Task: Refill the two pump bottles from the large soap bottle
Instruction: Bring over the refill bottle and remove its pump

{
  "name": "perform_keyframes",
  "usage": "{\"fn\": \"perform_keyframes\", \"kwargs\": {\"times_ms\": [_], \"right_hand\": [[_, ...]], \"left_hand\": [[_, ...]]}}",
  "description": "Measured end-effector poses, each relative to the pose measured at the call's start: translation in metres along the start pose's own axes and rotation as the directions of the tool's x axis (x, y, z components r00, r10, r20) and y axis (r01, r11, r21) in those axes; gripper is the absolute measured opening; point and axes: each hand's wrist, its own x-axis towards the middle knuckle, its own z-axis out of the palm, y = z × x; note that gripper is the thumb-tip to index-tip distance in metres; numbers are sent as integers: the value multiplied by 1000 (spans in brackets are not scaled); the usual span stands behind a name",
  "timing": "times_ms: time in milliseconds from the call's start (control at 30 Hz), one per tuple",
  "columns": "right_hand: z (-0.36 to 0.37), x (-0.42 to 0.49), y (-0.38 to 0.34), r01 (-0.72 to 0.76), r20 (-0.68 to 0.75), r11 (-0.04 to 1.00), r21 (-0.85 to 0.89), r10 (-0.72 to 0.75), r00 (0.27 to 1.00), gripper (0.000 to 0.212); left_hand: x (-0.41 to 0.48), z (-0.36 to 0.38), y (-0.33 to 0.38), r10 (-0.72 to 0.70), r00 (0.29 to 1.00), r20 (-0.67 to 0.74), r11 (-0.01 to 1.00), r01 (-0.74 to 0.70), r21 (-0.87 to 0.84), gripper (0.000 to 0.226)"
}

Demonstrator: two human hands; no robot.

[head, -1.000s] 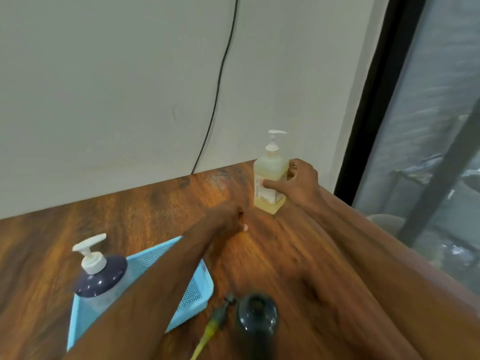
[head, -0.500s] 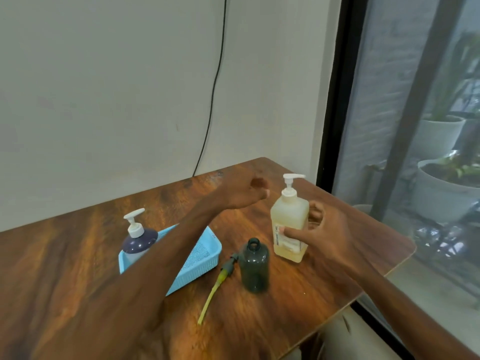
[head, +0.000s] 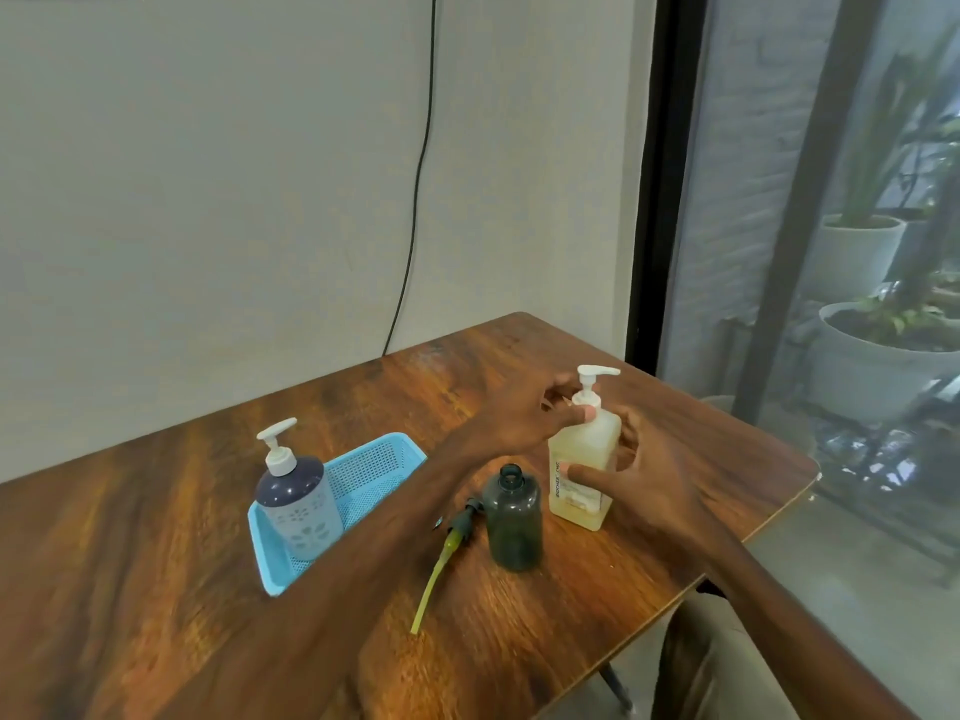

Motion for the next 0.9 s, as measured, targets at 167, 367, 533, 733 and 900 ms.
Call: {"fn": "perform_keyframes", "kwargs": {"times_ms": [167,367,533,733,900], "right_hand": [[0,4,-16,50,13,998,-39,-50,999,70],[8,1,-12,-5,-50,998,-55,2,999,94],[25,-8,-19,-37,-177,998,-49,28,984,78],[30,-9,-14,-40,-199,999,-34,32,980,77],[26,-3,-6,-7,-155,1000,-30,2,988,79]], "left_hand": [[2,3,-4,-20,1000,-13,1000,20,11,33],[-3,17,2,13,993,-116,998,-7,55,26],[-8,34,8,-103,952,-287,994,110,9,36],[1,36,19,-238,906,-351,968,251,-8,52],[3,29,8,-259,963,-80,958,245,-147,60]]}}
